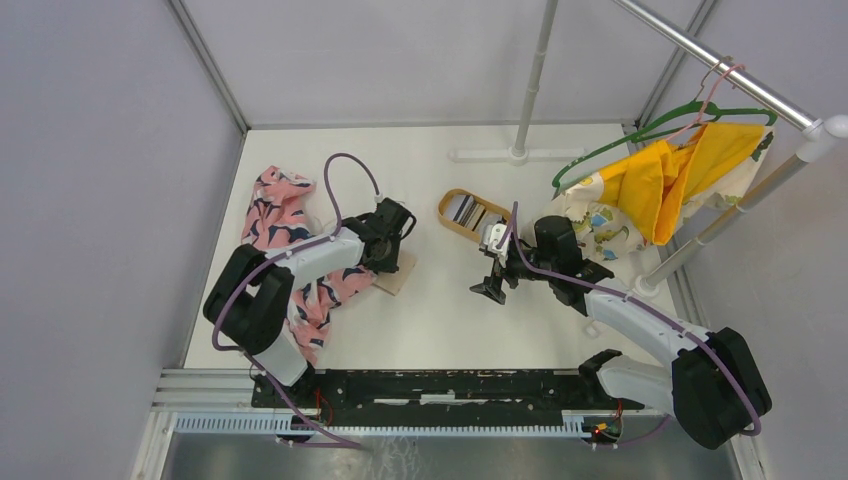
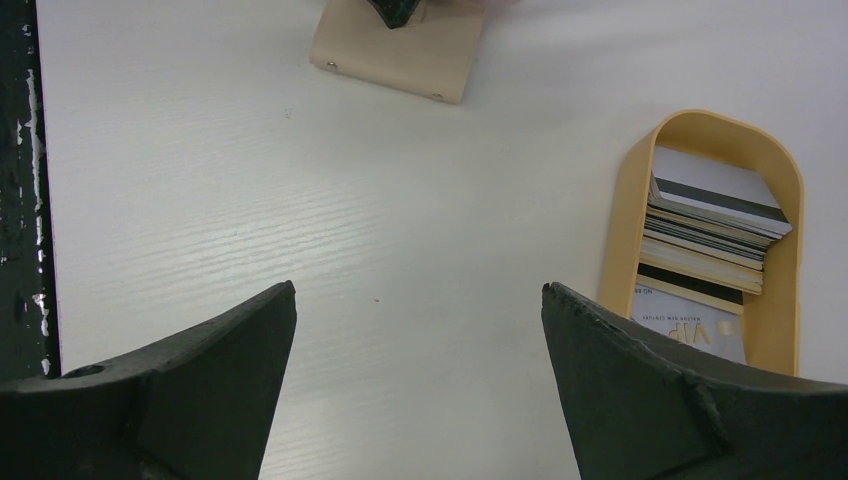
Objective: Put the credit cards into the card holder
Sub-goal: Move the card holder to the center of the board.
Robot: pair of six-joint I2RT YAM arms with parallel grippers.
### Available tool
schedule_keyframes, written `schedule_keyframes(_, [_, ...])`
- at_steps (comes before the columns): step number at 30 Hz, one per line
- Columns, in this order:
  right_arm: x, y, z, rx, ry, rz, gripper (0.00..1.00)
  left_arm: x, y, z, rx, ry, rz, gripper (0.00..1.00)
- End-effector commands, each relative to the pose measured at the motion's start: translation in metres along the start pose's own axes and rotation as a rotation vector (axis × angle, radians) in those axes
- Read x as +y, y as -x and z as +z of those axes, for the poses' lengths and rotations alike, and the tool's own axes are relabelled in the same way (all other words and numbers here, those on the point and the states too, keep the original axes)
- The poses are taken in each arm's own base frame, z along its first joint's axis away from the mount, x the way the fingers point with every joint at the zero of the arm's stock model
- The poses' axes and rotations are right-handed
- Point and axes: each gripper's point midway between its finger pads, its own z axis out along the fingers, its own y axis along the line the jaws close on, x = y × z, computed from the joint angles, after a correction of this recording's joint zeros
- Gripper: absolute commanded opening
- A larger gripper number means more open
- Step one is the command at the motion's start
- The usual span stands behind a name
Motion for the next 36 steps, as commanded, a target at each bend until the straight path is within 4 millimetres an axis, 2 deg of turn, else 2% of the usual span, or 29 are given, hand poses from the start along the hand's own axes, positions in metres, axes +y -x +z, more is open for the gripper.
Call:
schedule_keyframes(1, [-0.006, 0.018, 0.0, -0.047, 0.0, -0.028, 0.98, -0.007, 0.007, 0.004, -0.016, -0.05, 0.029, 0.3])
schedule_keyframes(11, [-0.003, 0.017, 0.001, -0.046, 0.013, -0.021, 0.98, -0.01, 0.008, 0.001, -0.027, -0.066, 0.006, 0.02])
schedule_keyframes(16, [0.004, 0.014, 0.003, -0.048, 0.057, -0.012, 0.98, -0.024, 0.015, -0.014, -0.068, -0.159, -0.031, 0.02])
schedule_keyframes(21, [0.02, 0.011, 0.007, -0.07, 0.147, -0.003, 0.98, -0.053, 0.021, -0.032, -0.11, -0.341, -0.09, 0.02])
schedule_keyframes(27, [0.027, 0.004, 0.013, -0.057, 0.182, 0.016, 0.98, -0.083, 0.02, -0.045, -0.131, -0.474, -0.131, 0.02])
schedule_keyframes(32, [0.029, 0.001, 0.015, -0.05, 0.189, 0.02, 0.98, -0.112, 0.014, -0.051, -0.128, -0.529, -0.087, 0.02])
schedule_keyframes(34, [0.029, 0.0, 0.015, -0.048, 0.19, 0.02, 0.98, -0.116, 0.013, -0.051, -0.139, -0.517, -0.066, 0.03])
schedule_keyframes(36, [0.028, 0.0, 0.015, -0.047, 0.188, 0.017, 0.98, -0.114, 0.014, -0.052, -0.164, -0.491, -0.041, 0.1])
